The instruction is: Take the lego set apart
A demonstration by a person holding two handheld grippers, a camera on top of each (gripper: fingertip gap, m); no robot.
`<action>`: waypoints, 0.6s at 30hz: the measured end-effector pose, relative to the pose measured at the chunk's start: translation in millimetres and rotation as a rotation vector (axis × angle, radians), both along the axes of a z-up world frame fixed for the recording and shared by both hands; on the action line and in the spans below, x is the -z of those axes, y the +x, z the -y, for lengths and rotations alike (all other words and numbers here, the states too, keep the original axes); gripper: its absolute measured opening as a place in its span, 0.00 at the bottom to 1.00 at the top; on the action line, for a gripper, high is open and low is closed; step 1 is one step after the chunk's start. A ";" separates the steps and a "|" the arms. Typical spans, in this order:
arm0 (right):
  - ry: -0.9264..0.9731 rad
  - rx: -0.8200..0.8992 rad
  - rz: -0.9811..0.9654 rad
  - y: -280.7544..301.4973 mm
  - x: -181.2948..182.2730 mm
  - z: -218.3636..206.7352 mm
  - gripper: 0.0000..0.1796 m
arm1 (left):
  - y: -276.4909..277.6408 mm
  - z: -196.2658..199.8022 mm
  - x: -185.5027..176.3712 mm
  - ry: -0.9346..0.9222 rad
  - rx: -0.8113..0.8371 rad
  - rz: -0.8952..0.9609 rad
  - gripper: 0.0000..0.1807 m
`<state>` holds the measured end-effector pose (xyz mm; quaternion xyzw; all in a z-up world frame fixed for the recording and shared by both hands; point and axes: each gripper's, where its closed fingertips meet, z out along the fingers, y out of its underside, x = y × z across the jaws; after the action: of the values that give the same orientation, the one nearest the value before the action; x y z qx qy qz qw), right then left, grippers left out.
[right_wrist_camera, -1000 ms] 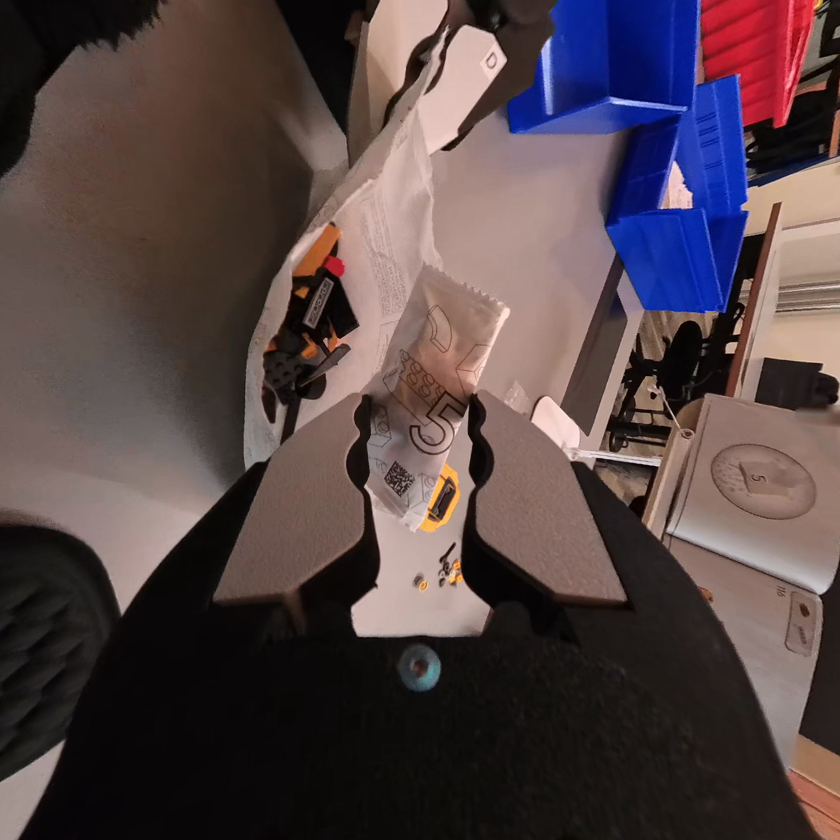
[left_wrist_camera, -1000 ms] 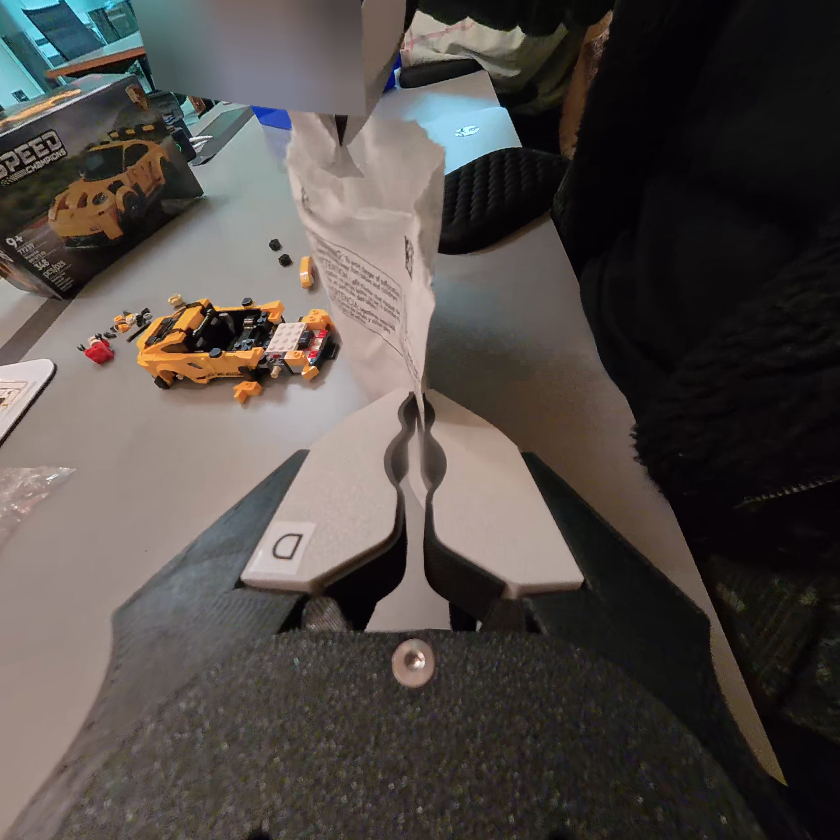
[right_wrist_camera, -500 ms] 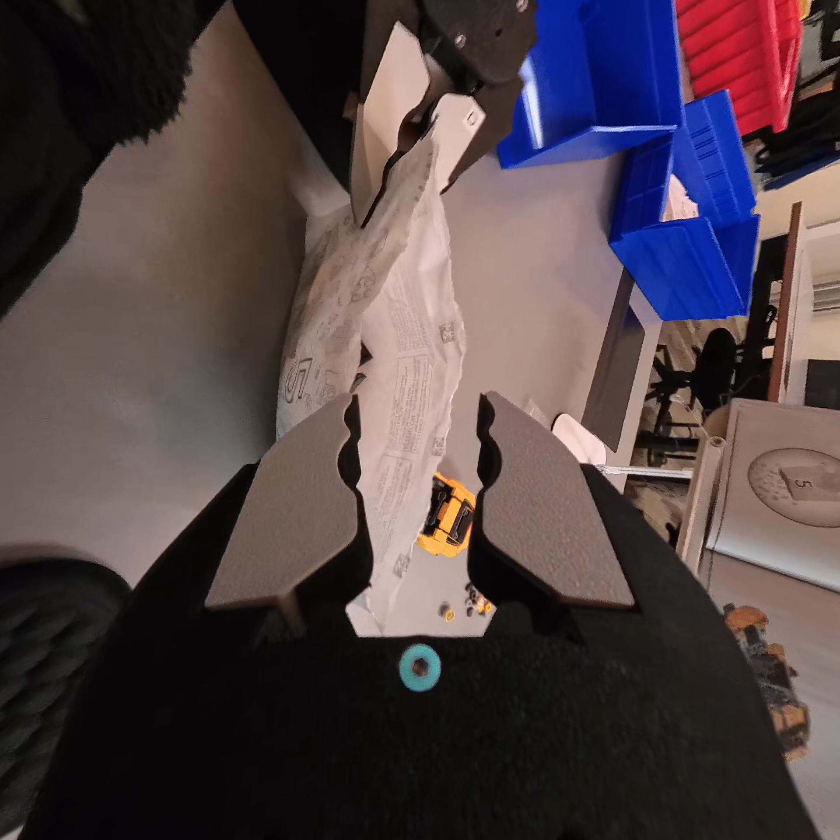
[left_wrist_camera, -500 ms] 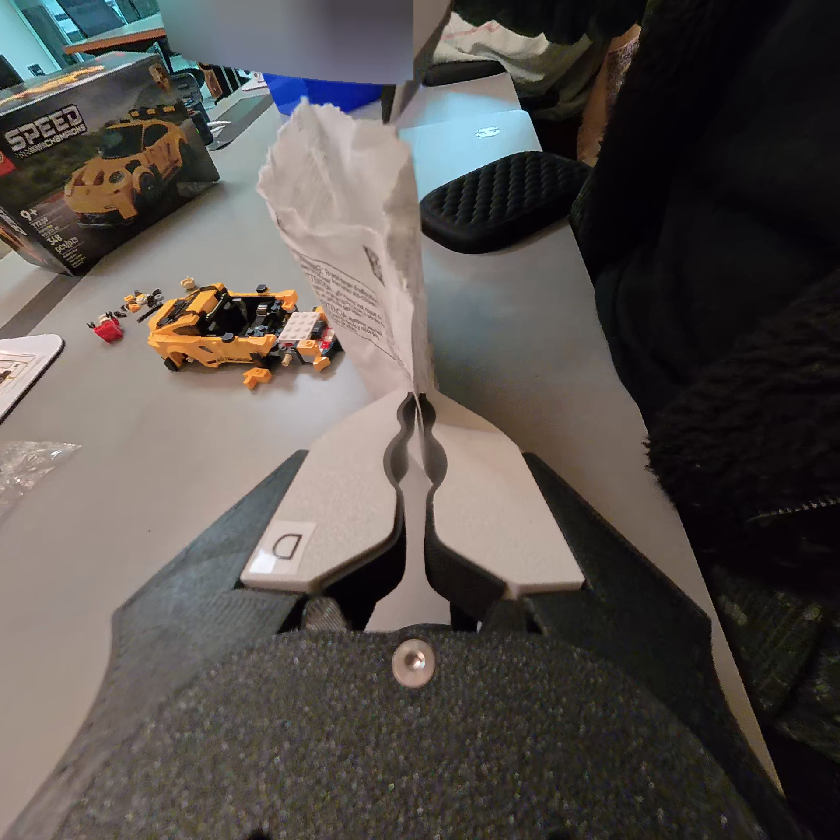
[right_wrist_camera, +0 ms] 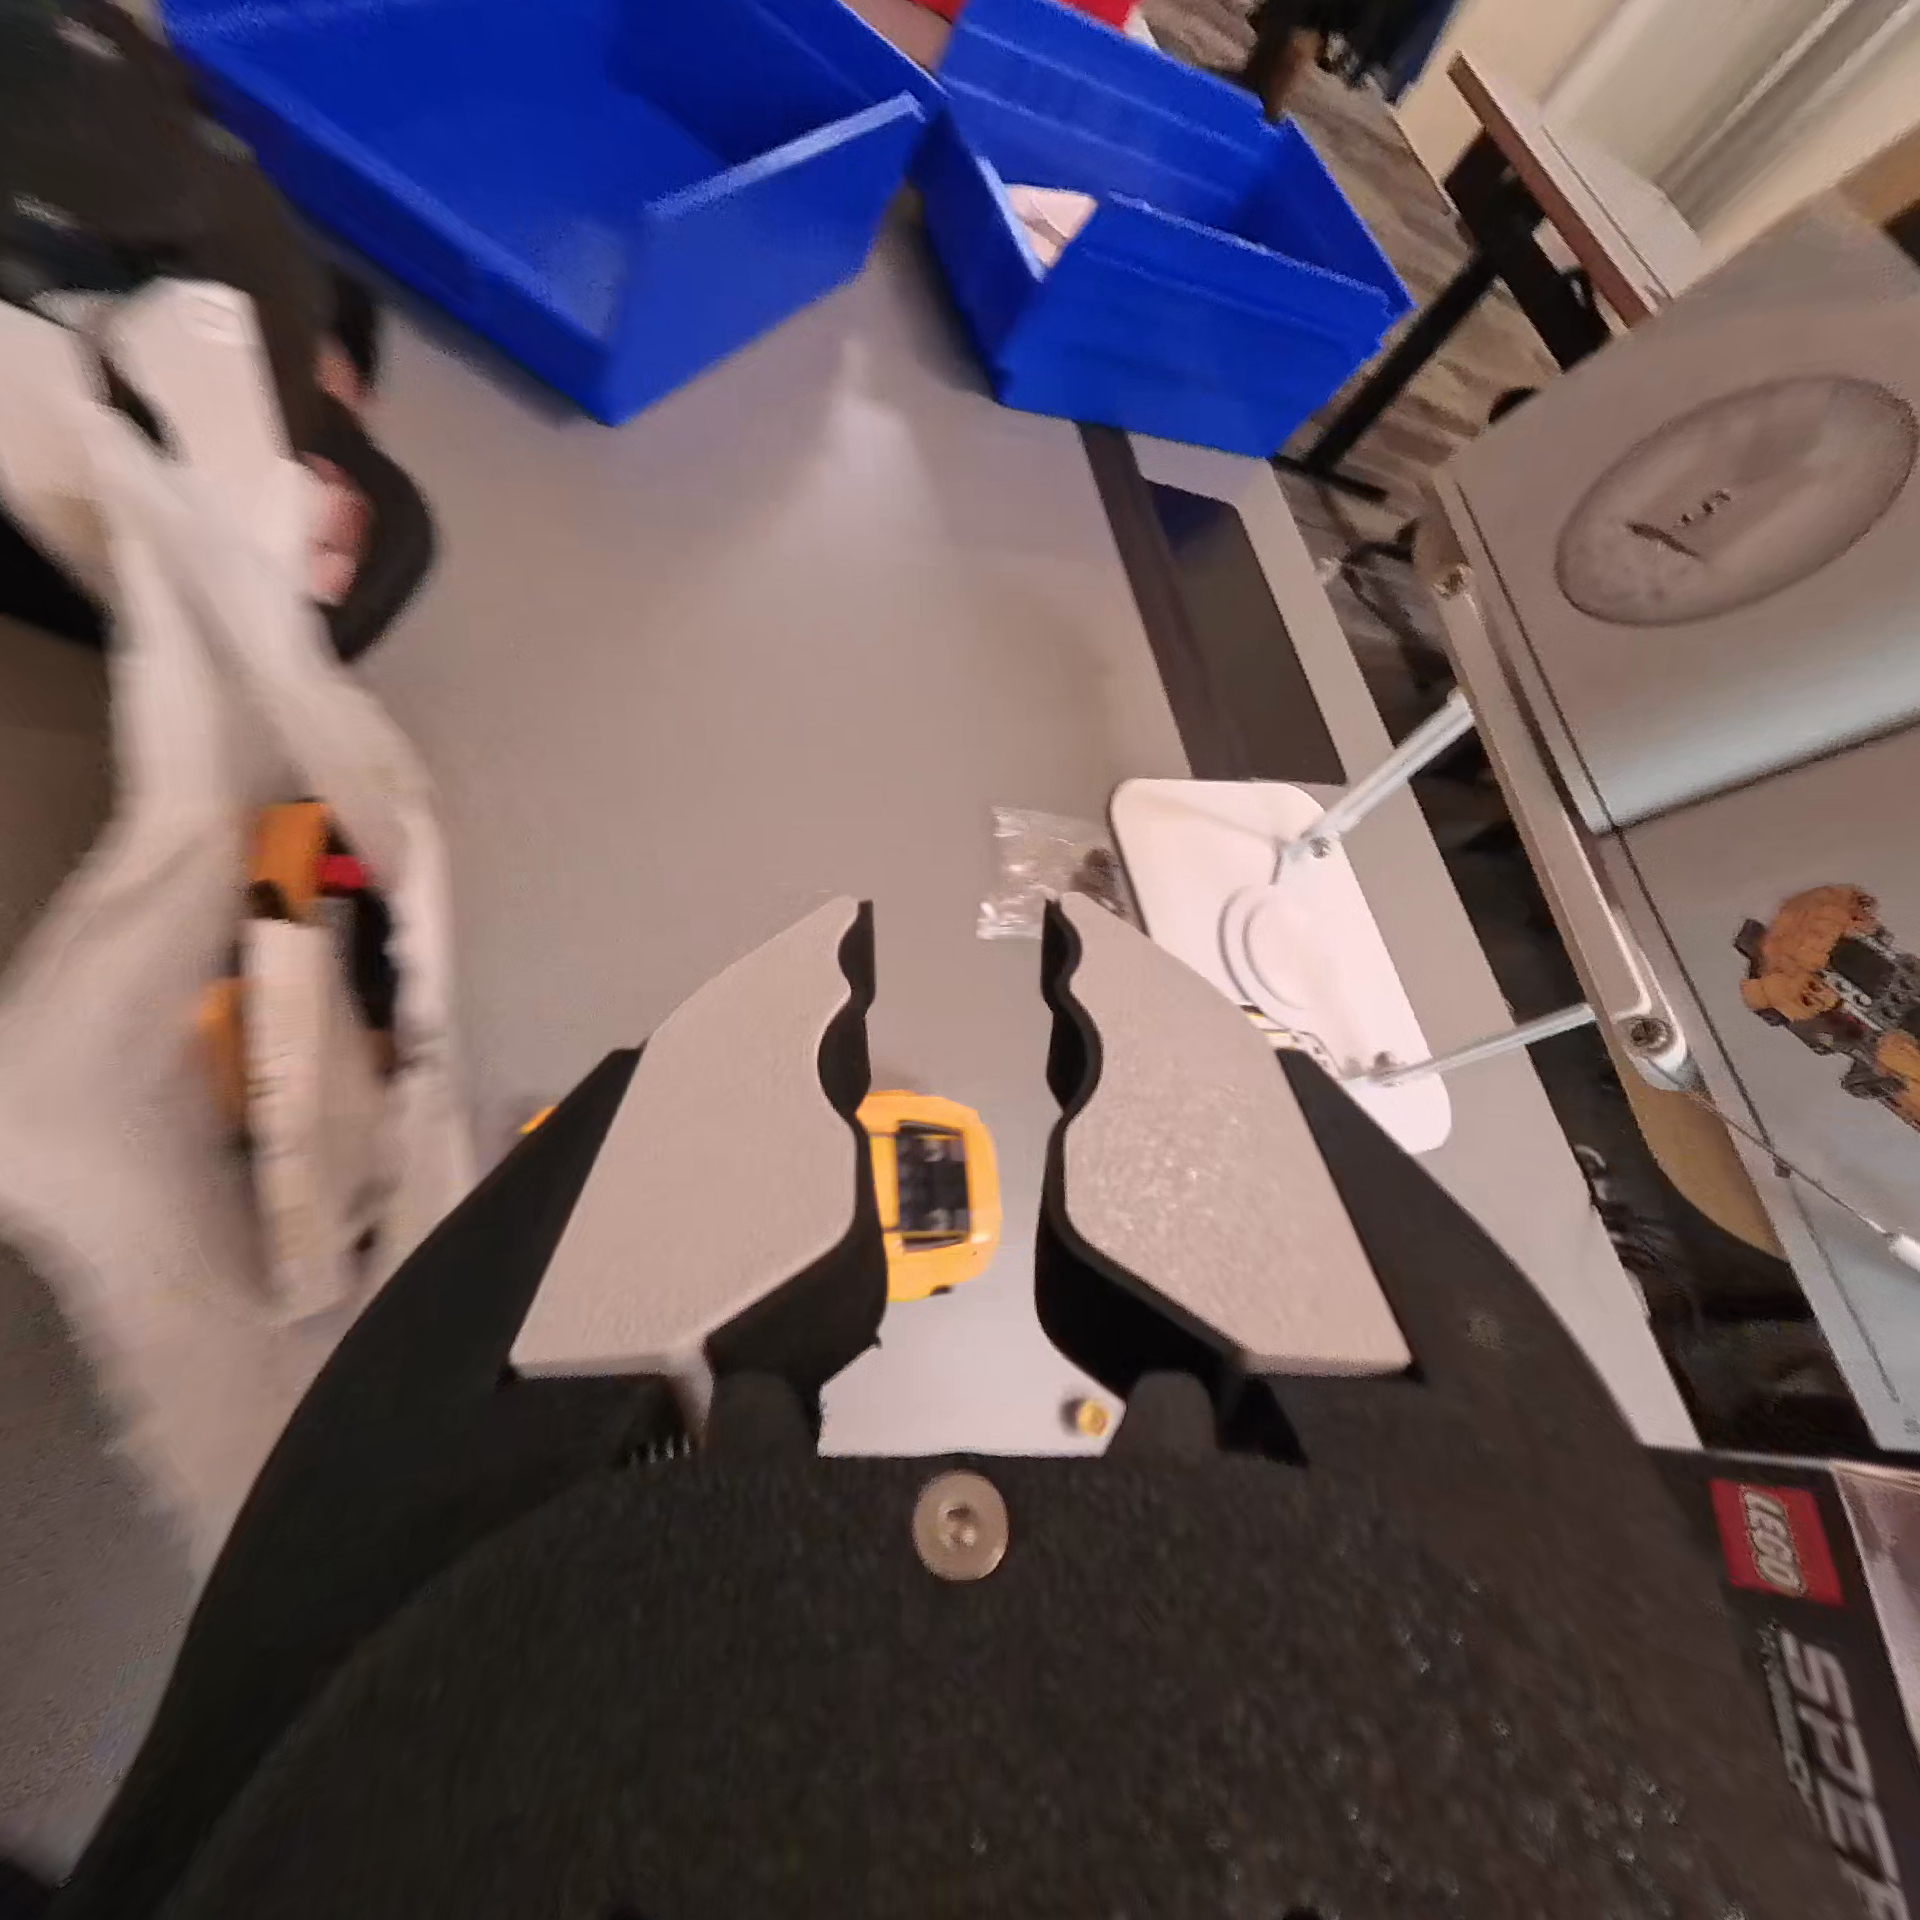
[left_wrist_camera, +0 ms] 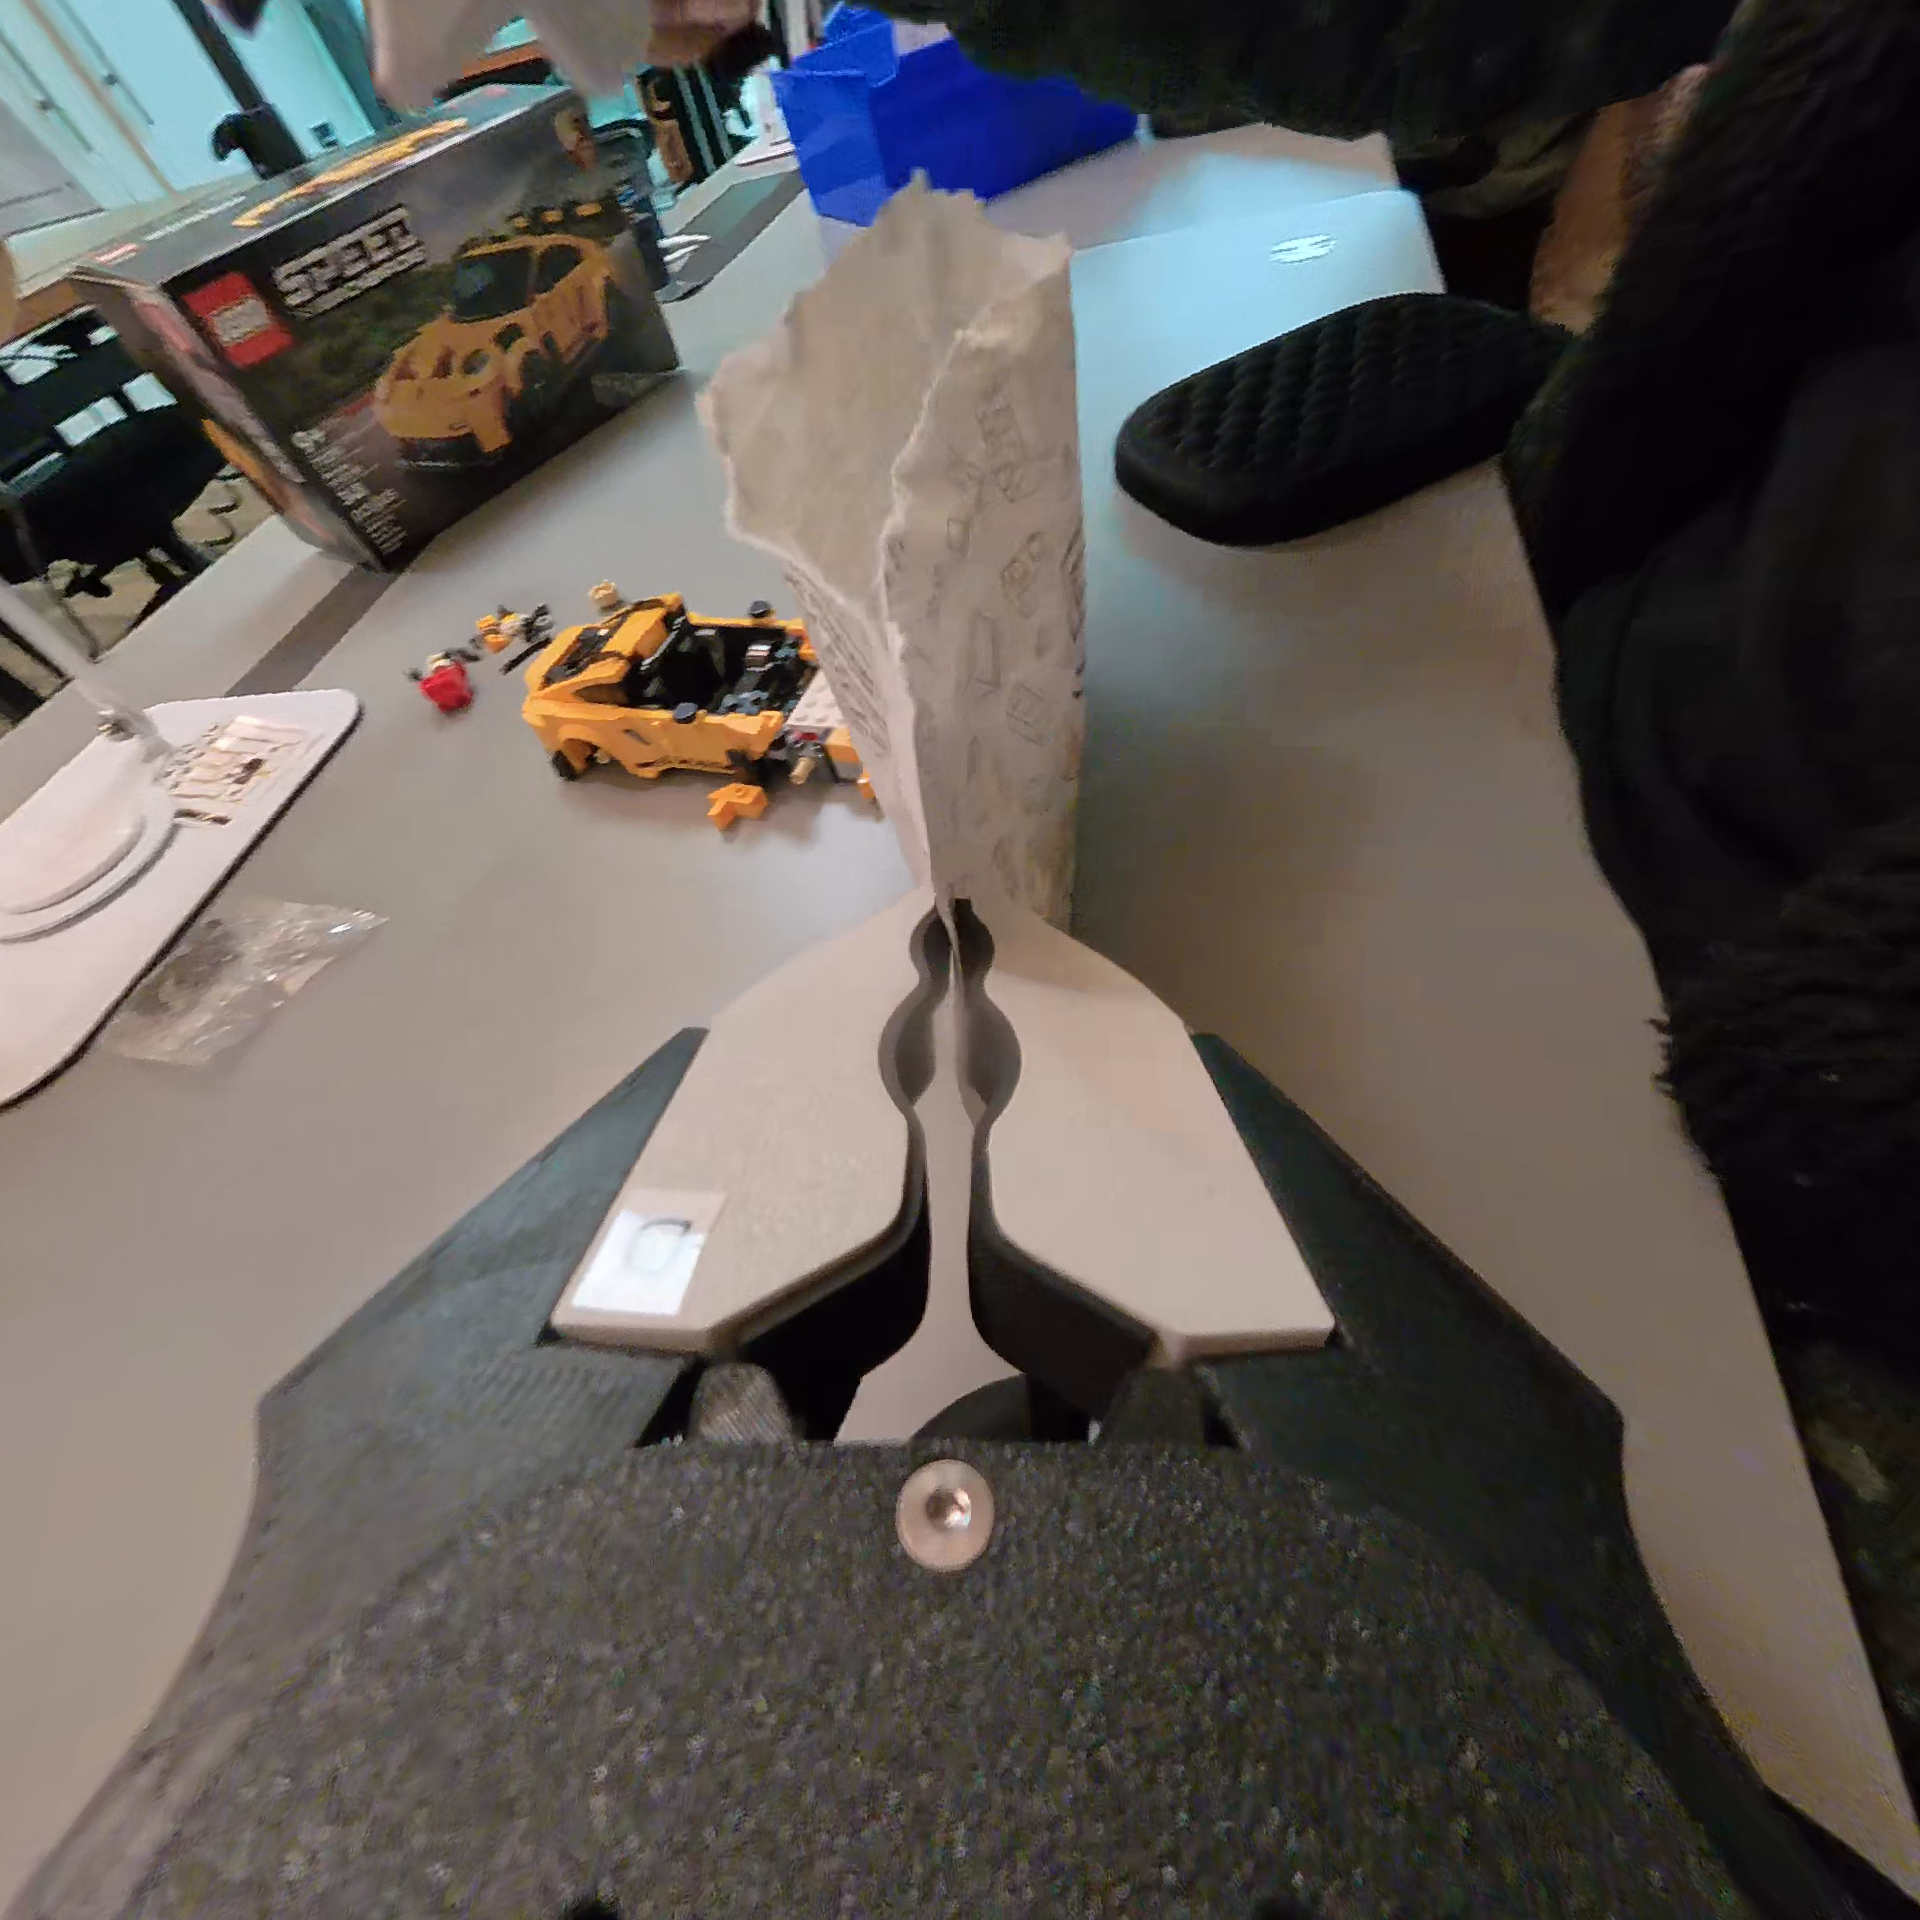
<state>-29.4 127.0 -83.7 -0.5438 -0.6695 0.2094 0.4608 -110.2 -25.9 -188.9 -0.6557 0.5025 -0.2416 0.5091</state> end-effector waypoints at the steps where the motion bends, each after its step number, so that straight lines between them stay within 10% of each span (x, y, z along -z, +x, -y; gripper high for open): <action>1: 0.002 0.024 0.008 -8.9 7.3 -14.6 0.17 | -1.9 -2.6 -0.3 0.005 -0.018 -0.001 0.00; 18: -0.076 0.096 0.468 -113.7 178.5 -101.3 0.21 | -10.7 -15.0 -1.0 0.032 -0.108 0.003 0.00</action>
<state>-143.1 228.3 -262.2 -0.6257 -0.7228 0.0807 0.2818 -120.9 -10.9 -187.9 -0.6732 0.4696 -0.2067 0.5325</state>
